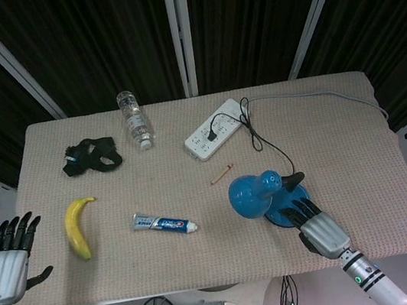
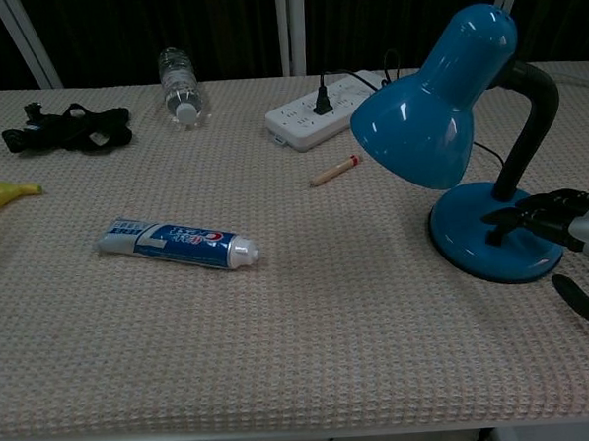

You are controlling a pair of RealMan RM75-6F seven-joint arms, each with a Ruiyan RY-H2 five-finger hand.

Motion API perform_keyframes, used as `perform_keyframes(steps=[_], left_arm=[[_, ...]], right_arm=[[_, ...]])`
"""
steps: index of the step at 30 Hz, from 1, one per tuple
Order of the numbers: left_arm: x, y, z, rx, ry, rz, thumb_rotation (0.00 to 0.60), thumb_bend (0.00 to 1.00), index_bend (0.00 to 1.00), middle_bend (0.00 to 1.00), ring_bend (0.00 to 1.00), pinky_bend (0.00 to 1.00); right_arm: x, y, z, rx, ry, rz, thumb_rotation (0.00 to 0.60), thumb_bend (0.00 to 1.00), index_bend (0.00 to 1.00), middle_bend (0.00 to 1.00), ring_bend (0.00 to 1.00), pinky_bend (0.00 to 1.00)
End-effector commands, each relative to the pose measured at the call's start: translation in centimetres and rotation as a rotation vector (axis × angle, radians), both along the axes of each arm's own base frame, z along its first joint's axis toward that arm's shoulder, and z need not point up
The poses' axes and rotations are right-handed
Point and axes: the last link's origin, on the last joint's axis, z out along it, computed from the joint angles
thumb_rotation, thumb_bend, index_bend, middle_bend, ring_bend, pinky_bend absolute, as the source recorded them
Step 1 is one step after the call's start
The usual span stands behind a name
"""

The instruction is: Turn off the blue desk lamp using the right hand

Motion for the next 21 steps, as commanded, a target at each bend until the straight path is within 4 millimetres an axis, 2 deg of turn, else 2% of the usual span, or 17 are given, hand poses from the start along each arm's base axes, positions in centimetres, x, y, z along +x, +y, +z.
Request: perform_keyframes(steps=[1,5,7,10,14,16,17,19,21], left_arm=[[0.0,0.0,0.0,0.002,-0.001,-0.001,0.600,0.09,0.07,0.00,0.00,0.00],[0.2,0.0,0.0,0.003,-0.002,-0.007,0.600,0.09,0.07,0.00,0.00,0.00],[0.2,0.0,0.1,0.006,-0.003,-0.010,0.600,0.09,0.07,0.00,0.00,0.00],[0.3,0.0,0.2,0.009,-0.005,-0.012,0.600,0.09,0.07,0.00,0.00,0.00],[0.4,0.0,0.2,0.007,-0.004,-0.014,0.600,0.09,0.07,0.00,0.00,0.00],[0.6,0.0,0.1,0.004,-0.003,-0.016,0.600,0.09,0.07,0.00,0.00,0.00],[0.7,0.0,0.1,0.003,-0.002,-0.018,0.600,0.09,0.07,0.00,0.00,0.00],[0.9,0.0,0.1,0.002,0.000,-0.023,0.600,0.09,0.07,0.00,0.00,0.00],[1.0,0.0,0.1,0.005,0.000,-0.027,0.600,0.09,0.07,0.00,0.00,0.00]], right_arm=[[-0.1,0.0,-0.1,0.007,0.002,-0.005,0.600,0.63,0.00,0.16,0.00,0.00],[-0.1,0.1,0.0,0.007,-0.004,-0.005,0.600,0.63,0.00,0.16,0.00,0.00],[0.1,0.4,0.8,-0.015,-0.020,0.009,0.600,0.63,0.00,0.16,0.00,0.00],[-0.1,1.5,2.8,-0.065,-0.042,0.029,0.600,0.63,0.00,0.15,0.00,0.00],[-1.9,3.6,7.2,-0.181,-0.081,0.019,0.600,0.59,0.00,0.14,0.00,0.00],[-3.1,4.3,9.6,-0.282,-0.084,0.010,0.600,0.53,0.00,0.12,0.00,0.00],[-3.6,4.5,10.6,-0.333,-0.088,0.009,0.600,0.46,0.00,0.09,0.00,0.00],[-4.5,4.6,12.6,-0.459,-0.129,0.023,0.600,0.26,0.00,0.02,0.00,0.00],[-5.7,4.5,14.0,-0.535,-0.165,0.009,0.600,0.07,0.00,0.00,0.00,0.00]])
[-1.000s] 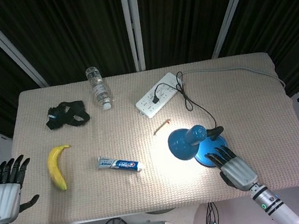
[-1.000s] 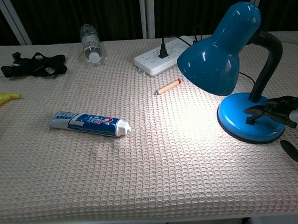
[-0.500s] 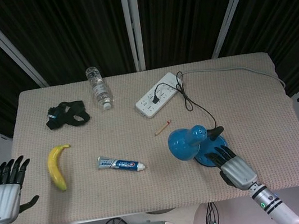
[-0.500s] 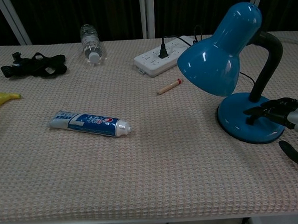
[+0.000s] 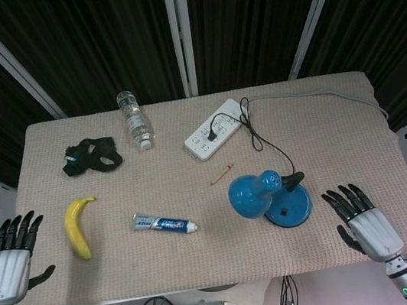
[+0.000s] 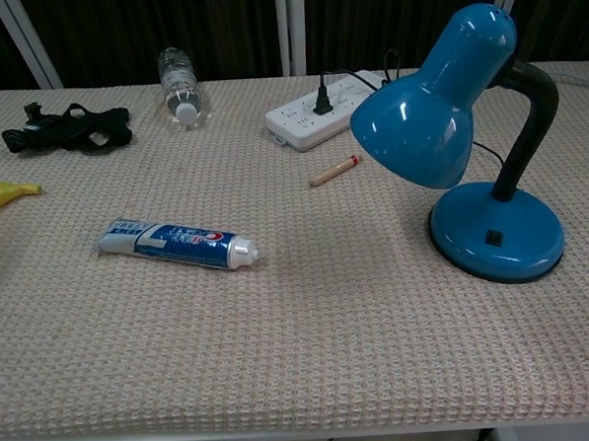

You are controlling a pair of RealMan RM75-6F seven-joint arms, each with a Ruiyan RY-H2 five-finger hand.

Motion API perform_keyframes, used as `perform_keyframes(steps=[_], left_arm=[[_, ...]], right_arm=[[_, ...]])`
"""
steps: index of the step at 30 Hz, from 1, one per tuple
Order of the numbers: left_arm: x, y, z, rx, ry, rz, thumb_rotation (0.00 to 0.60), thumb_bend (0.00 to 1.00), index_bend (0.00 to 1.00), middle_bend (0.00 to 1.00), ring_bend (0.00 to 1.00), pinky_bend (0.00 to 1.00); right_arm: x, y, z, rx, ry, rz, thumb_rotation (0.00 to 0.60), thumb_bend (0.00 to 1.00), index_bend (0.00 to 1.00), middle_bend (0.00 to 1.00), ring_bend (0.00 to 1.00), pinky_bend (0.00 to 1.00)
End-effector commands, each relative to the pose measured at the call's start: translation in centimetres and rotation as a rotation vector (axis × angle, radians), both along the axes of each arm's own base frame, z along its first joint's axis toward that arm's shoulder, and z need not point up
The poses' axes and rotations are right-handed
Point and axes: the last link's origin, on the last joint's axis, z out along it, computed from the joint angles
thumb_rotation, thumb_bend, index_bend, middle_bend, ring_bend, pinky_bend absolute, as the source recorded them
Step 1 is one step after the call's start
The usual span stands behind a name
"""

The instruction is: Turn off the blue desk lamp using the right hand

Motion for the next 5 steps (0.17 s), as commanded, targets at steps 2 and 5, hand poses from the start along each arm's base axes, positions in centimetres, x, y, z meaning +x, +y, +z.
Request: perform_keyframes(steps=[2,5], left_arm=[[0.2,0.1,0.2,0.010,0.000,-0.009,0.600,0.08,0.06,0.00,0.00,0.00],[0.1,0.1,0.4,0.016,0.001,-0.005,0.600,0.08,0.06,0.00,0.00,0.00]], right_arm=[[-4.4,1.1,6.0,-0.246,-0.055,-0.057,0.600,0.01,0.00,0.00,0.00,0.00],[-5.8,0.9,7.4,-0.283,-0.026,-0.120,0.600,0.00,0.00,0.00,0.00,0.00]])
